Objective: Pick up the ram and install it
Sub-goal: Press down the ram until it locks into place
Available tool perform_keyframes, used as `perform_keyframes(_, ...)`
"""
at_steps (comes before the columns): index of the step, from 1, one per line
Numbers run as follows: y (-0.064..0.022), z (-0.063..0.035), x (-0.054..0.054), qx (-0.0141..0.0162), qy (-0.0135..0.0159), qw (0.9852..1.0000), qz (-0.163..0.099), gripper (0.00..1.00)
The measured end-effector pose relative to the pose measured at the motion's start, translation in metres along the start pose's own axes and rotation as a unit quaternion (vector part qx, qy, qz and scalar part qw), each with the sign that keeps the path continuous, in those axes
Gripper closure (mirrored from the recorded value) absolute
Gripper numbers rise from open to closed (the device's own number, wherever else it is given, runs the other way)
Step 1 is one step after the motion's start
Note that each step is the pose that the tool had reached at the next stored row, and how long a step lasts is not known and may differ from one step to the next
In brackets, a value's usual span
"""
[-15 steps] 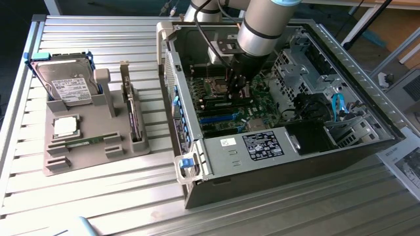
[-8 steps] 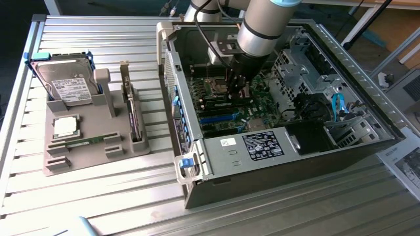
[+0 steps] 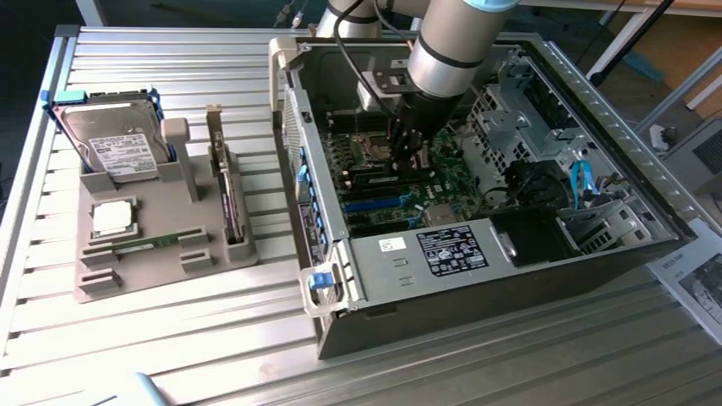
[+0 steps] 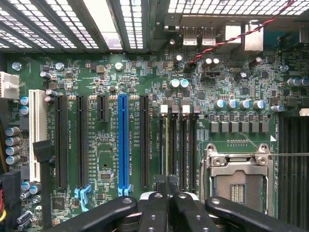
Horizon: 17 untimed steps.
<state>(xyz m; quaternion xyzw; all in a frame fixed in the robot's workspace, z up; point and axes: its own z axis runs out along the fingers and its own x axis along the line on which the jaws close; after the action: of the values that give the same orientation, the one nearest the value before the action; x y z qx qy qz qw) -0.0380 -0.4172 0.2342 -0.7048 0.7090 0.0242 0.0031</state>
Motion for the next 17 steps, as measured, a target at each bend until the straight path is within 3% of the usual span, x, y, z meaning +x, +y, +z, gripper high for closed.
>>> perform_keyframes(7,0.0004,-0.0111,0.000,-0.0002,0.0005,1.0000,0.000,0.90)
perform_keyframes(12,0.0009,-0.0117,0.000,-0.0001,0.0005,1.0000,0.000,0.90)
perform_keyframes(17,0.0120,-0.0114,0.000,0.0010,0.0005,1.0000,0.000,0.90)
